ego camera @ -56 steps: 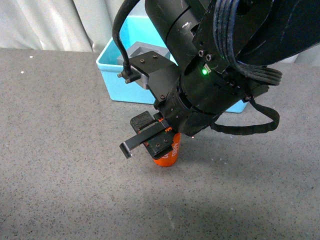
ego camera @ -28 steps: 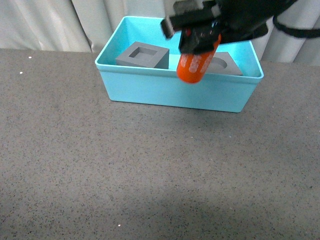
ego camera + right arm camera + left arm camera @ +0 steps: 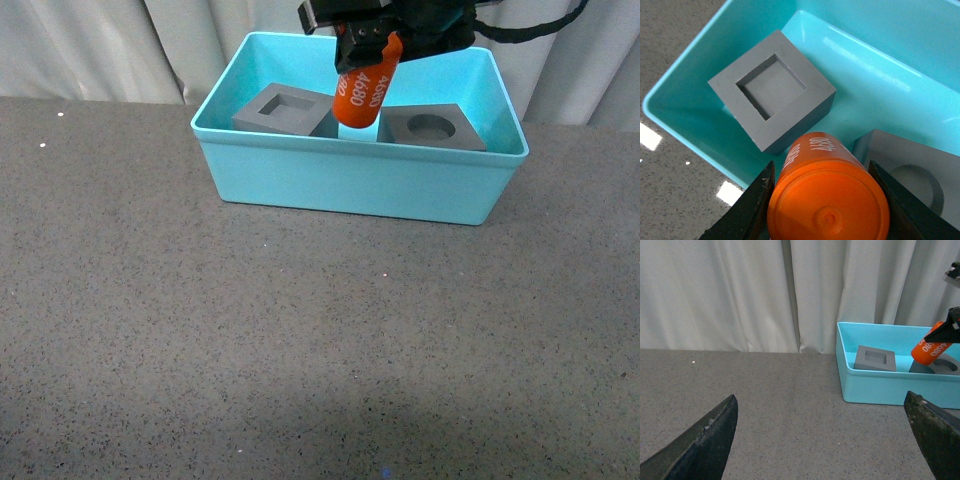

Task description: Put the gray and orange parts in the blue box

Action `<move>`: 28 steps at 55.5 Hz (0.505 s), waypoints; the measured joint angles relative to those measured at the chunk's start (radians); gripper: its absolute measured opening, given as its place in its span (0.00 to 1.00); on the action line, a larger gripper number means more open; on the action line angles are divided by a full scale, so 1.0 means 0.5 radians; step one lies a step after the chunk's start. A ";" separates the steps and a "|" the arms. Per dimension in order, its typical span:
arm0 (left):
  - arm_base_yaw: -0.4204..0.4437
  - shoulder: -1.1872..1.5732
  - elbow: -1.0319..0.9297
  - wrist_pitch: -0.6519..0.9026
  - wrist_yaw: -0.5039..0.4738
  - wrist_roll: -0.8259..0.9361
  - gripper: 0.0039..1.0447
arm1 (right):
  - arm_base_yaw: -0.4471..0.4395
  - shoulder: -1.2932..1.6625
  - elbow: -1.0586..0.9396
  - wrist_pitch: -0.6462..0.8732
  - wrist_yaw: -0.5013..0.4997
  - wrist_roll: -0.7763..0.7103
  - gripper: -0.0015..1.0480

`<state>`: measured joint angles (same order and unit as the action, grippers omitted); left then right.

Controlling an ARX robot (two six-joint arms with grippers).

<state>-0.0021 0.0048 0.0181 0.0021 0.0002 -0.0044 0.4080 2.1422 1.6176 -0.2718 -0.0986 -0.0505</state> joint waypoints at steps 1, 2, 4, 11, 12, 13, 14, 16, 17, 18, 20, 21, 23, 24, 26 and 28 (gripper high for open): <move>0.000 0.000 0.000 0.000 0.000 0.000 0.94 | 0.002 0.029 0.028 -0.014 0.002 0.002 0.43; 0.000 0.000 0.000 0.000 0.000 0.000 0.94 | 0.003 0.043 0.042 -0.023 0.003 0.002 0.43; 0.000 0.000 0.000 0.000 0.000 0.000 0.94 | 0.005 0.084 0.084 -0.053 -0.001 0.003 0.43; 0.000 0.000 0.000 0.000 0.000 -0.001 0.94 | 0.008 0.195 0.188 -0.119 0.036 0.004 0.43; 0.000 0.000 0.000 0.000 -0.001 -0.001 0.94 | 0.008 0.204 0.196 -0.122 0.038 0.004 0.43; 0.000 0.000 0.000 0.000 0.000 -0.001 0.94 | 0.008 0.223 0.211 -0.123 0.039 0.005 0.43; 0.000 0.000 0.000 0.000 0.000 0.000 0.94 | 0.008 0.230 0.217 -0.122 0.037 0.005 0.43; 0.000 0.000 0.000 0.000 -0.001 0.000 0.94 | 0.006 0.252 0.233 -0.119 0.029 0.015 0.43; 0.000 0.000 0.000 0.000 -0.001 0.000 0.94 | 0.006 0.262 0.241 -0.120 0.027 0.022 0.43; 0.000 0.000 0.000 0.000 -0.001 0.000 0.94 | 0.005 0.274 0.248 -0.120 0.028 0.021 0.43; 0.000 0.000 0.000 0.000 0.000 0.000 0.94 | 0.004 0.288 0.259 -0.120 0.033 0.021 0.43; 0.000 0.000 0.000 0.000 0.000 0.000 0.94 | 0.003 0.296 0.265 -0.121 0.033 0.023 0.43; 0.000 0.000 0.000 0.000 0.000 0.000 0.94 | 0.000 0.308 0.278 -0.121 0.037 0.025 0.43; 0.000 0.000 0.000 0.000 0.000 0.000 0.94 | 0.000 0.310 0.280 -0.121 0.044 0.024 0.43; 0.000 0.000 0.000 0.000 -0.001 0.000 0.94 | -0.002 0.314 0.282 -0.120 0.063 0.022 0.43; 0.000 0.000 0.000 0.000 -0.001 0.000 0.94 | -0.002 0.314 0.282 -0.117 0.075 0.014 0.48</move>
<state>-0.0021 0.0048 0.0181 0.0021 -0.0002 -0.0044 0.4072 2.2990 1.7584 -0.3305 -0.0612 -0.0433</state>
